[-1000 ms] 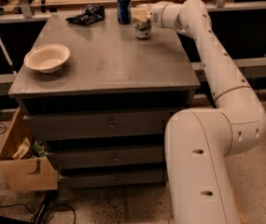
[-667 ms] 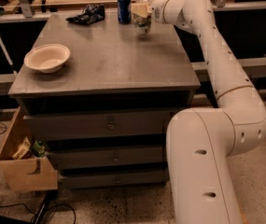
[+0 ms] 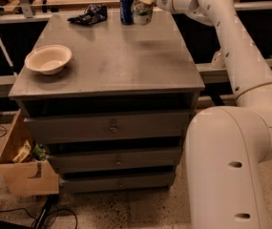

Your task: Move 7up can near paper bowl

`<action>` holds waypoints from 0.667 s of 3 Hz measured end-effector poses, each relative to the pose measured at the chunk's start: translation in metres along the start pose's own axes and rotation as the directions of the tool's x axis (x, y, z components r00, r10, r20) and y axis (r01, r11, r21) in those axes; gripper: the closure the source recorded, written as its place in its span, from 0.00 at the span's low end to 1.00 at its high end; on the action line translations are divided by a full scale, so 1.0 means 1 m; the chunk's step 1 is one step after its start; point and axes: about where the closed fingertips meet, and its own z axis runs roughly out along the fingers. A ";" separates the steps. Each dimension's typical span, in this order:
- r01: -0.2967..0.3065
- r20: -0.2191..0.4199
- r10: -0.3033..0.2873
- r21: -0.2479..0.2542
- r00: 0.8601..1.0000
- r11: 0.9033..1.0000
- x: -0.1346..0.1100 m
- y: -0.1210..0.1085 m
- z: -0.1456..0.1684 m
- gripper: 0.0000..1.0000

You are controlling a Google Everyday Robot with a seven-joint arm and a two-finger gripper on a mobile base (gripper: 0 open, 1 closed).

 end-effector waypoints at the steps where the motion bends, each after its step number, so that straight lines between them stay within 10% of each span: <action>1: 0.008 0.049 -0.007 -0.031 0.999 1.000 -0.039 0.037 -0.024 1.00; 2: 0.040 0.116 -0.036 -0.035 0.993 0.999 -0.085 0.083 -0.062 1.00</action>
Offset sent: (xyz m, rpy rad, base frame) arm -0.1909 0.0896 -0.0204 -0.0151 0.0682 0.1397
